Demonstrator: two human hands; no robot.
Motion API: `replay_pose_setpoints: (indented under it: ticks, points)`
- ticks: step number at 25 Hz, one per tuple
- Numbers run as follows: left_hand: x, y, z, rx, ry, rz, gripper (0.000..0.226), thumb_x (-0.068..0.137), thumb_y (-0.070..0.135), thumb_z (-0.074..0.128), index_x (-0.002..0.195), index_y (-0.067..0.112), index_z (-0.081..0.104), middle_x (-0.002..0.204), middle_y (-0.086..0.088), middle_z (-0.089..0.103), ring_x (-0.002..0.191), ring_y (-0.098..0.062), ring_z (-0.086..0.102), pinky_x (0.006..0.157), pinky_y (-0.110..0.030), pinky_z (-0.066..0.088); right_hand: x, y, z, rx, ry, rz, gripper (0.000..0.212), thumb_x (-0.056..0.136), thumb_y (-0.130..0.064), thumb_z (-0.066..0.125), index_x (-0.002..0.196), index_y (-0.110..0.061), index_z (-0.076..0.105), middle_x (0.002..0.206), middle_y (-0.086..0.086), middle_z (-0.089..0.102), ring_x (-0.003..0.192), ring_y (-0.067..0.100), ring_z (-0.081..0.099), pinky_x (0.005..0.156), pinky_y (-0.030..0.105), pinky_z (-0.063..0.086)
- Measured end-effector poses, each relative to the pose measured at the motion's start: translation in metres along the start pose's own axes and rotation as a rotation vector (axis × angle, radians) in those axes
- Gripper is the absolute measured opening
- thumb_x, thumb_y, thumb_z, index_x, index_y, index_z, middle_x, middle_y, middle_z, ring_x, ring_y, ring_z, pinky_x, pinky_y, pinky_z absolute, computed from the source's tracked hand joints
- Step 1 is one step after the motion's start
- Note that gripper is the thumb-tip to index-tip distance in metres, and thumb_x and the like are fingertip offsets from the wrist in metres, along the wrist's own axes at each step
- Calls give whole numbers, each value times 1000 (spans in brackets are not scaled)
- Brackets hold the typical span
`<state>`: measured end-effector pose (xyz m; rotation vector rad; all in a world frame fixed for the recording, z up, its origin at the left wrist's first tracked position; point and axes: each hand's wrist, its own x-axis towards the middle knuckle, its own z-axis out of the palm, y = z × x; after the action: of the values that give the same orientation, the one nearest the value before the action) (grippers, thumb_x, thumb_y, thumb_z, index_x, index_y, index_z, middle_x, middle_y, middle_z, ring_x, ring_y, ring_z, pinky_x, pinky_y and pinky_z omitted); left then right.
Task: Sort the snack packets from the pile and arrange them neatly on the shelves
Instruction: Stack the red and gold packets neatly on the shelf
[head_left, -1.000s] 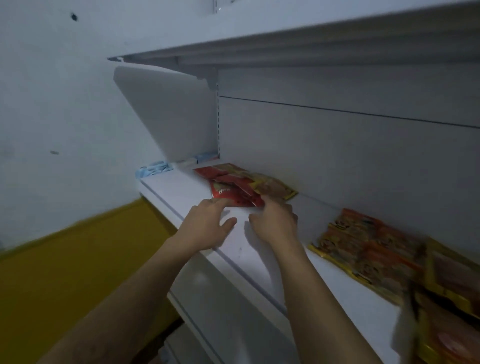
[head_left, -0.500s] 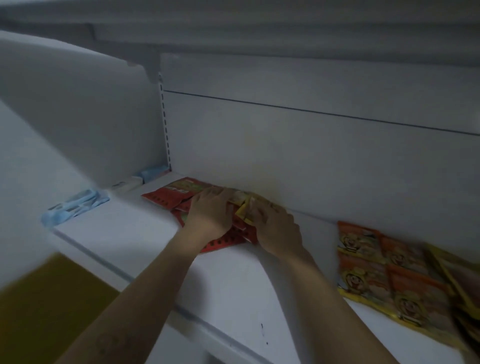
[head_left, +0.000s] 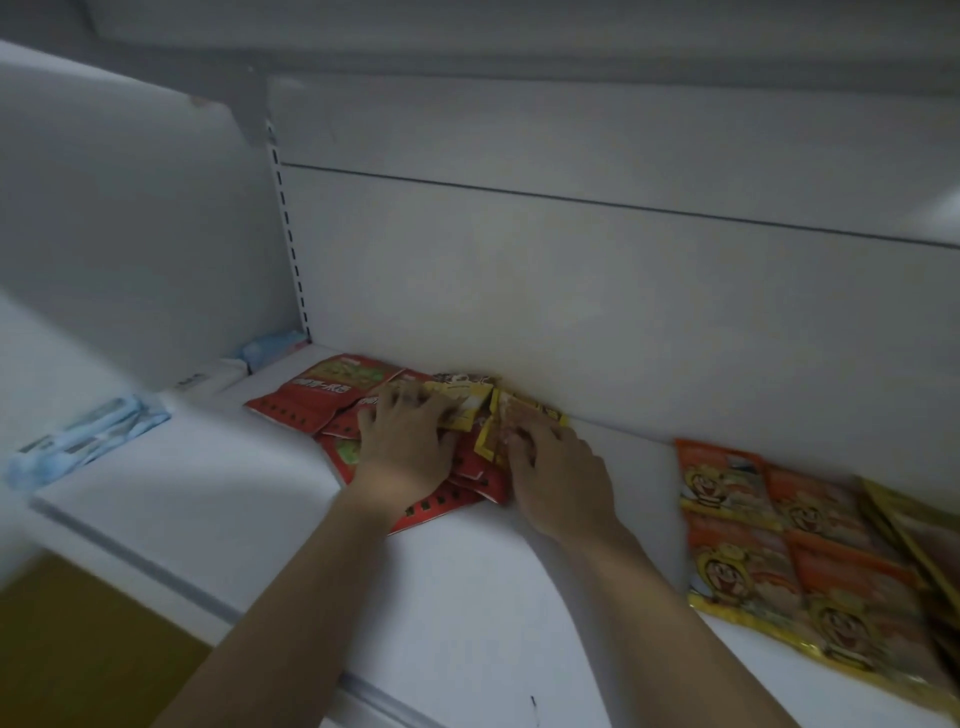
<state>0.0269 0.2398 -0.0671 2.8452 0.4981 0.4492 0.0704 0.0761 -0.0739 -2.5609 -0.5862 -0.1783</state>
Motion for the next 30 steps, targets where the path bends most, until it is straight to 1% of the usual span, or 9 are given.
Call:
replay_pose_setpoints:
  ticks: [5,9,13,16,19,21,24,27,30]
  points:
    - [-2,-5,-5,-146,45,63,39,86,13,57,121,29,56,135,0,52,128,-29,41,104,-44,34,-1,-2,-4,10,-23,67,60,86,-66,50,131,-25,50,132,4,51,119,28,50,100,38,36]
    - [-8,-6,-7,-101,68,69,45,83,7,58,122,29,54,138,4,48,133,-25,32,105,-40,27,-3,-1,-4,74,-34,56,68,76,-63,64,133,-30,48,131,1,51,118,26,51,101,40,39]
    - [-11,-7,-9,-158,59,109,49,74,-2,55,113,27,52,129,7,50,129,-22,36,94,-37,29,-2,1,-9,117,-74,120,76,70,-56,74,134,-27,46,130,3,49,122,28,48,103,41,36]
    - [-19,-9,-7,-203,65,160,49,72,4,55,116,25,56,129,6,54,125,-23,38,89,-36,29,-6,-2,-8,132,-88,111,67,72,-50,73,131,-30,50,126,2,50,119,27,48,101,40,37]
    - [-25,-10,-5,-251,137,214,47,75,32,48,118,28,65,123,2,61,117,-30,46,90,-38,33,-13,-10,-8,129,-28,96,52,75,-44,68,125,-31,57,122,1,52,116,25,50,97,37,39]
    - [-24,-12,-3,-257,170,268,48,77,42,46,117,27,69,115,-5,64,108,-35,50,90,-40,41,-17,-12,-12,109,27,110,48,78,-37,65,125,-33,58,124,1,52,116,25,49,96,36,38]
    - [-23,-9,0,-213,111,301,46,85,24,56,130,30,62,118,-7,56,112,-31,42,91,-38,44,-24,-9,-23,-28,57,139,43,83,-40,60,126,-35,57,126,2,50,117,27,46,95,37,34]
    - [-25,-4,0,-235,177,372,45,83,14,50,120,29,70,111,-11,60,105,-37,49,86,-43,49,-26,-4,-30,-236,-173,167,42,84,-58,55,113,-28,62,119,5,54,114,31,46,92,39,33]
    - [-29,5,-6,-326,180,407,48,82,19,40,116,26,73,116,-14,64,100,-37,62,78,-44,56,-24,-1,-38,-169,-271,172,39,85,-52,50,110,-26,65,111,5,59,112,32,53,89,37,39]
